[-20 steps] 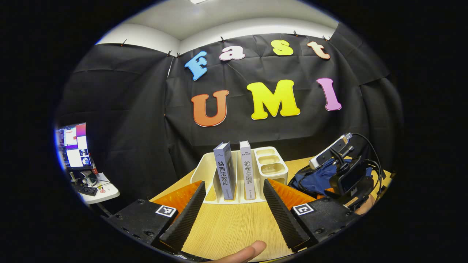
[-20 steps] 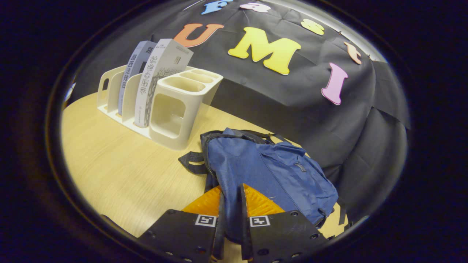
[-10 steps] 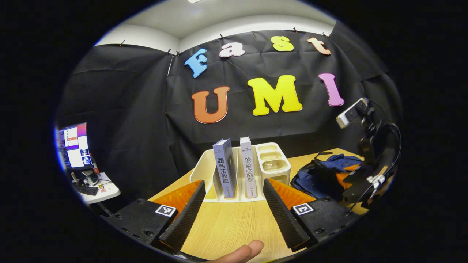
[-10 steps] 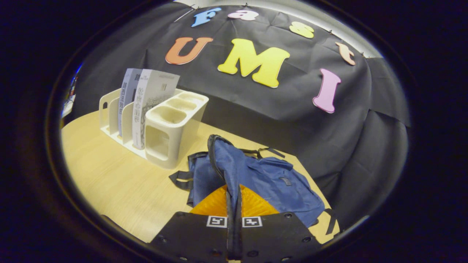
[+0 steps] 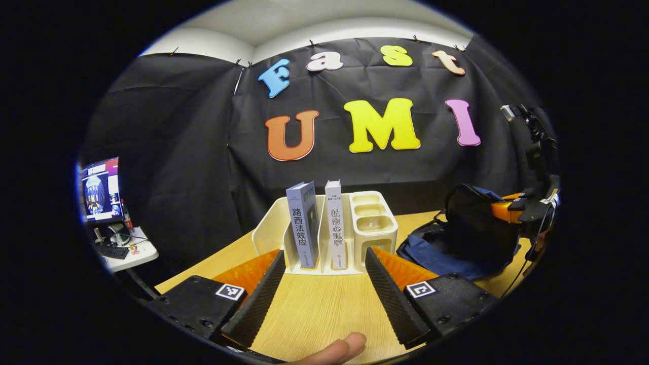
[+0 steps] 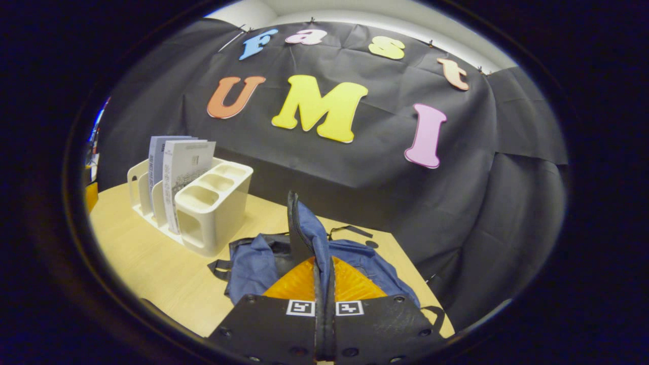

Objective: Open the schoolbag, grab two books from the bookshelf and put them into the schoolbag.

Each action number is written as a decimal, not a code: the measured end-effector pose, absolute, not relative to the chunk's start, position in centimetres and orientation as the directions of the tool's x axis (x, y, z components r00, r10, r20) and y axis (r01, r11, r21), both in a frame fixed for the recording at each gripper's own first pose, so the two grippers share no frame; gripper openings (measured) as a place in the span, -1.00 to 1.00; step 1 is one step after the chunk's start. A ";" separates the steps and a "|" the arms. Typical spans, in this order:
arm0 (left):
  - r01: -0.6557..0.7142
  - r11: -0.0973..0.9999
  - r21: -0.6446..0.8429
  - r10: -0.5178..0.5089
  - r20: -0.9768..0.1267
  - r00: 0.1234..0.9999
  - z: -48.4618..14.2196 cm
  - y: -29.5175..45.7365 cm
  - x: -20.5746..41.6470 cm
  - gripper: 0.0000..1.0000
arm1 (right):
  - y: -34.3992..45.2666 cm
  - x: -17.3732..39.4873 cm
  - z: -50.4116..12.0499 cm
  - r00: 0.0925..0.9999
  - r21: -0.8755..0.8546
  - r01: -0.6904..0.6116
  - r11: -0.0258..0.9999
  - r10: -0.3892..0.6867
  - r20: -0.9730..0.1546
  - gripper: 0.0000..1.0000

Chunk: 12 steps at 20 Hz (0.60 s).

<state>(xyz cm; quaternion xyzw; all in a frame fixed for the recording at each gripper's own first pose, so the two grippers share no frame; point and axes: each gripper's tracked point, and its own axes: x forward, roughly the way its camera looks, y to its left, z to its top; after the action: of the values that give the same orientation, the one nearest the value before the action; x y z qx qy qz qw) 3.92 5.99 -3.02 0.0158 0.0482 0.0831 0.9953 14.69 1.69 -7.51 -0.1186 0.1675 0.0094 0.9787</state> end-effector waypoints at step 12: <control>-0.158 0.986 0.049 0.161 -0.063 0.985 3.5 6.7 12.5 0.98 | -4.7 17.5 -2.4 0.966 -0.141 -0.087 0.986 0.049 -0.256 -1.00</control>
<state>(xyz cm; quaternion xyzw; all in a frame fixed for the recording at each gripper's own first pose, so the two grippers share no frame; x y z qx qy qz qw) 12.54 6.66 3.51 0.0217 0.0332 0.0802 0.9960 17.48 -4.72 -2.37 -0.0760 0.1267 0.0344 0.9884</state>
